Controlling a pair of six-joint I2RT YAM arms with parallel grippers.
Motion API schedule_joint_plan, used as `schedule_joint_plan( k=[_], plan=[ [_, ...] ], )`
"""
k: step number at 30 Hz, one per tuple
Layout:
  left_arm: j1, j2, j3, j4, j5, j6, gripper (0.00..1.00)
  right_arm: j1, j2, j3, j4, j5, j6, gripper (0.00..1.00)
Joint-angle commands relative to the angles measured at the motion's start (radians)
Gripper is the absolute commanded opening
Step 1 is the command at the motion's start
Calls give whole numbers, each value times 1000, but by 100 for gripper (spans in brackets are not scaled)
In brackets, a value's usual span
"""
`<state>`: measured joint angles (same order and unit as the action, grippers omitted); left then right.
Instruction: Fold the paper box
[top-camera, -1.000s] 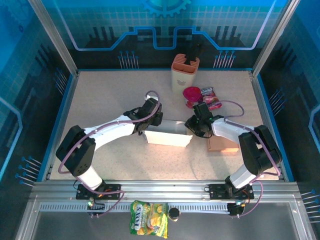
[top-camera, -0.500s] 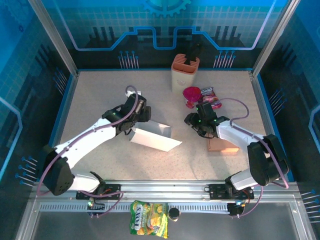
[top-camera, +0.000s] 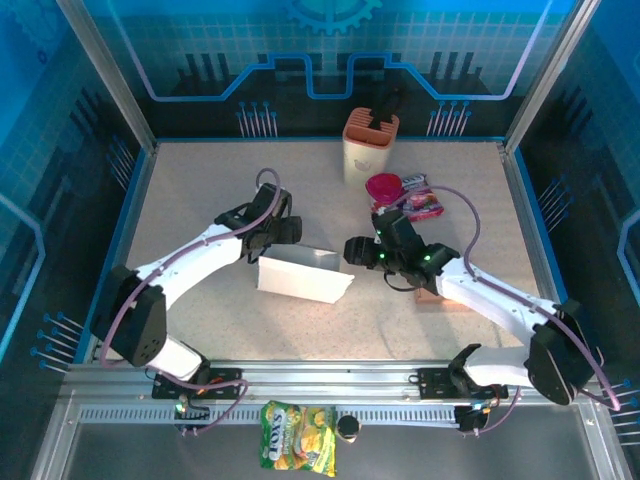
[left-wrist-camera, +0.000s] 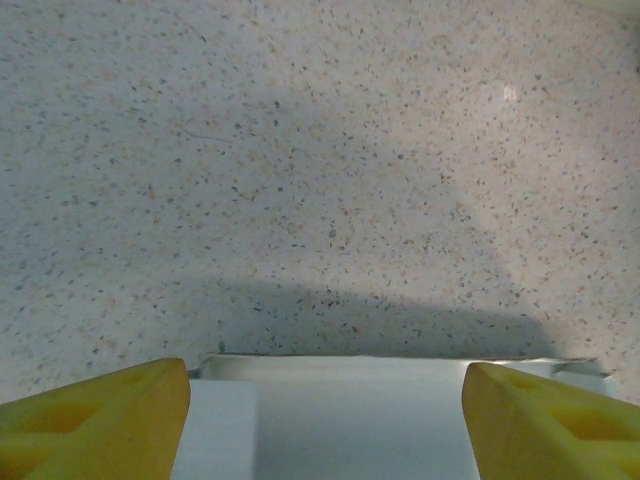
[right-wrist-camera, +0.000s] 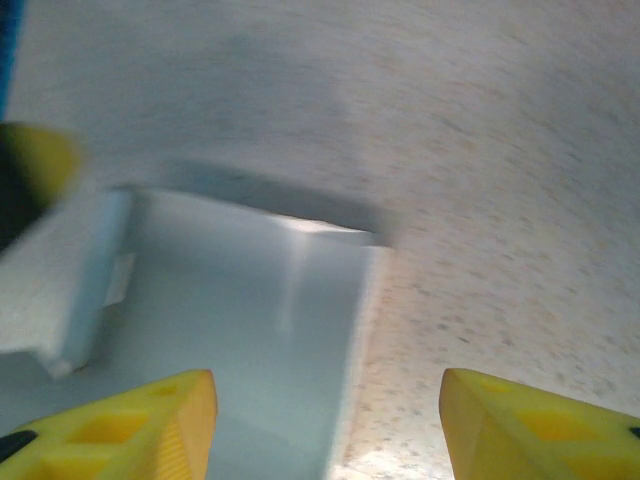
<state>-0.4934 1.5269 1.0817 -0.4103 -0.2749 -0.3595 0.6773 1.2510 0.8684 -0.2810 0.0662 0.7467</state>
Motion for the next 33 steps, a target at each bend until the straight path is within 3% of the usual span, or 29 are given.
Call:
schedule_joint_plan(
  k=[1,3,8,13,20,24,33],
  plan=[
    [13,39,7,51,55,39,72,53,-29,98,-60,-88,-286,64],
    [13,56,9,62,64,43,71,84,-26,143,-103,-130,-372,66],
    [15,92,29,76,94,49,71,154,15,252,-237,-90,-527,77],
    [17,123,52,68,98,51,72,187,111,353,-348,-69,-634,81],
    [20,144,78,63,110,53,72,251,245,449,-430,6,-710,80],
    [21,154,101,55,124,51,73,254,285,480,-439,-5,-721,69],
    [46,175,148,32,197,21,75,261,345,511,-460,-70,-740,20]
  ],
)
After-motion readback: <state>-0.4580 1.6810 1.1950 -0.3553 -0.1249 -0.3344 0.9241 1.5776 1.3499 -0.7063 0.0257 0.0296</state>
